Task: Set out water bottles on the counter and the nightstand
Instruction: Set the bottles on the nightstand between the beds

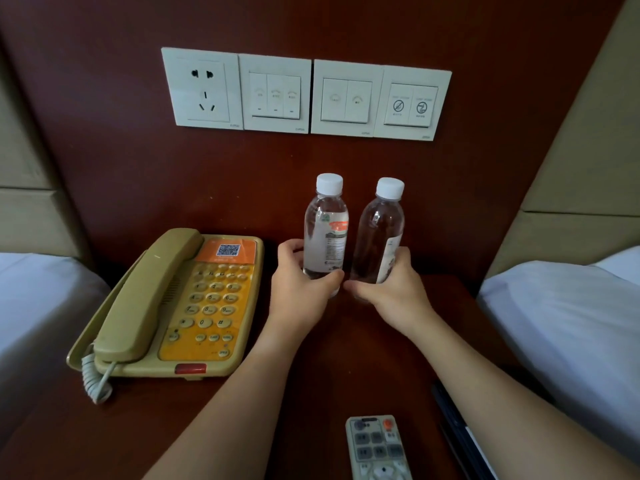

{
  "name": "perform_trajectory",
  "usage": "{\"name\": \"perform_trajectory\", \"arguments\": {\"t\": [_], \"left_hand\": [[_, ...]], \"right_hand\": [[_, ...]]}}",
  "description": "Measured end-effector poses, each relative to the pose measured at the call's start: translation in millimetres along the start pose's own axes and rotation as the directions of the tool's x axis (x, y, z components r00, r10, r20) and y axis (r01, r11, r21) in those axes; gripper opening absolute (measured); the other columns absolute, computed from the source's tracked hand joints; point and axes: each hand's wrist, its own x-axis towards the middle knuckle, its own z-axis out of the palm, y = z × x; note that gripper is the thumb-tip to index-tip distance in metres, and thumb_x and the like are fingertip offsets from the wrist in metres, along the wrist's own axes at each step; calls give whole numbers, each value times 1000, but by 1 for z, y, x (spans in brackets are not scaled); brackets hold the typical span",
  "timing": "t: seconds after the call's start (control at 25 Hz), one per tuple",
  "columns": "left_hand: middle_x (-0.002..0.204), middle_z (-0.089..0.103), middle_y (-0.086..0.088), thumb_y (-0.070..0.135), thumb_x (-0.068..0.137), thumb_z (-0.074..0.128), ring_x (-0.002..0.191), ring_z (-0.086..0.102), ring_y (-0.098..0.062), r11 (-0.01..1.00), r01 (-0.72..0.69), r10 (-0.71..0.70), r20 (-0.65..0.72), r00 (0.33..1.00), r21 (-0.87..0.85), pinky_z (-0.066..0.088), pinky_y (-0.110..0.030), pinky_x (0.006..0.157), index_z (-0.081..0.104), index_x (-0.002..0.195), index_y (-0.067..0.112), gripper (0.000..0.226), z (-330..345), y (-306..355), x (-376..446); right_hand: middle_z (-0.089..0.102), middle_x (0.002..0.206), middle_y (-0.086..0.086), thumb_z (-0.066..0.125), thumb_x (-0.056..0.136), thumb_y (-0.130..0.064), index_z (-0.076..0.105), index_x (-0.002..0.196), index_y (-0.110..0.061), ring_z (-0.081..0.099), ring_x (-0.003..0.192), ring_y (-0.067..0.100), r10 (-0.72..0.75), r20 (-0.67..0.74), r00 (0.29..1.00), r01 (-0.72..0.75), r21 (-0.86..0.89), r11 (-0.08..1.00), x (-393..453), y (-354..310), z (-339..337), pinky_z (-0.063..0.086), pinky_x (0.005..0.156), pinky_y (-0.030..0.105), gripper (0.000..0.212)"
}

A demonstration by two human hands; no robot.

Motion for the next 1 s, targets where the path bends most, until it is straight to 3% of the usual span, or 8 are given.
{"name": "perform_trajectory", "arguments": {"t": [0.12, 0.2, 0.32, 0.44, 0.6, 0.72, 0.84, 1.0], "left_hand": [[112, 53, 14, 33, 65, 89, 99, 57, -1, 993, -59, 64, -41, 997, 100, 50, -16, 75, 45, 117, 31, 69, 3, 5, 1], [108, 56, 16, 29, 67, 89, 97, 58, 2, 995, -68, 71, -41, 997, 73, 49, -16, 75, 44, 118, 32, 69, 2, 4, 2], [112, 60, 12, 23, 73, 85, 101, 62, -1, 999, -49, 49, -7, 999, -10, 52, -19, 80, 39, 127, 28, 72, 2, 0, 4], [113, 56, 11, 31, 65, 90, 103, 61, -6, 997, -56, 57, -22, 998, 44, 56, -29, 84, 37, 124, 33, 79, 6, 0, 5], [112, 63, 5, 19, 72, 85, 97, 64, -3, 1000, -16, 16, -29, 999, -18, 57, -34, 86, 33, 125, 29, 76, 6, -2, 6], [104, 60, 15, 23, 69, 88, 92, 61, 4, 999, -24, 25, -16, 1000, 32, 55, -25, 81, 36, 123, 28, 75, 9, -2, 7], [104, 61, 16, 23, 69, 88, 94, 62, 0, 997, -21, 21, 2, 1000, 77, 56, -27, 82, 46, 119, 29, 65, 7, -3, 9], [111, 57, 12, 22, 69, 88, 102, 61, -9, 996, -27, 22, 58, 998, 82, 54, -31, 89, 36, 134, 20, 84, 9, -1, 8]], "right_hand": [[70, 104, -4, 86, 65, -22, 46, 107, -34, 70, 95, 12, 29, 95, 995, -32, 31, 999, 8, 2, -6, 59, 84, 37, 60], [74, 100, -6, 83, 66, -19, 53, 107, -36, 71, 93, 9, 39, 154, 987, -42, 19, 999, 12, 4, -12, 58, 87, 36, 53], [74, 98, -7, 86, 62, -24, 56, 110, -28, 71, 88, 7, 19, 77, 997, -18, -15, 1000, 11, 5, -12, 57, 77, 28, 57], [69, 95, -10, 88, 63, -25, 51, 111, -24, 67, 83, 3, 27, 2, 1000, -27, -25, 999, 10, 2, -11, 48, 64, 20, 60], [70, 104, -11, 90, 61, -32, 55, 118, -25, 68, 93, 6, 41, 53, 998, -38, -57, 998, 10, 9, -12, 53, 74, 23, 67], [71, 105, -10, 91, 61, -32, 59, 119, -25, 67, 90, 2, 36, 71, 997, -29, -95, 995, 11, 8, -15, 48, 69, 17, 67], [71, 107, -8, 92, 60, -33, 59, 120, -22, 67, 90, 6, 23, 53, 998, -15, -138, 990, 13, 5, -13, 47, 67, 17, 69], [71, 107, -3, 92, 57, -38, 57, 119, -18, 69, 94, 16, 27, -2, 1000, -27, -185, 982, 17, 4, -10, 52, 71, 26, 74]]}}
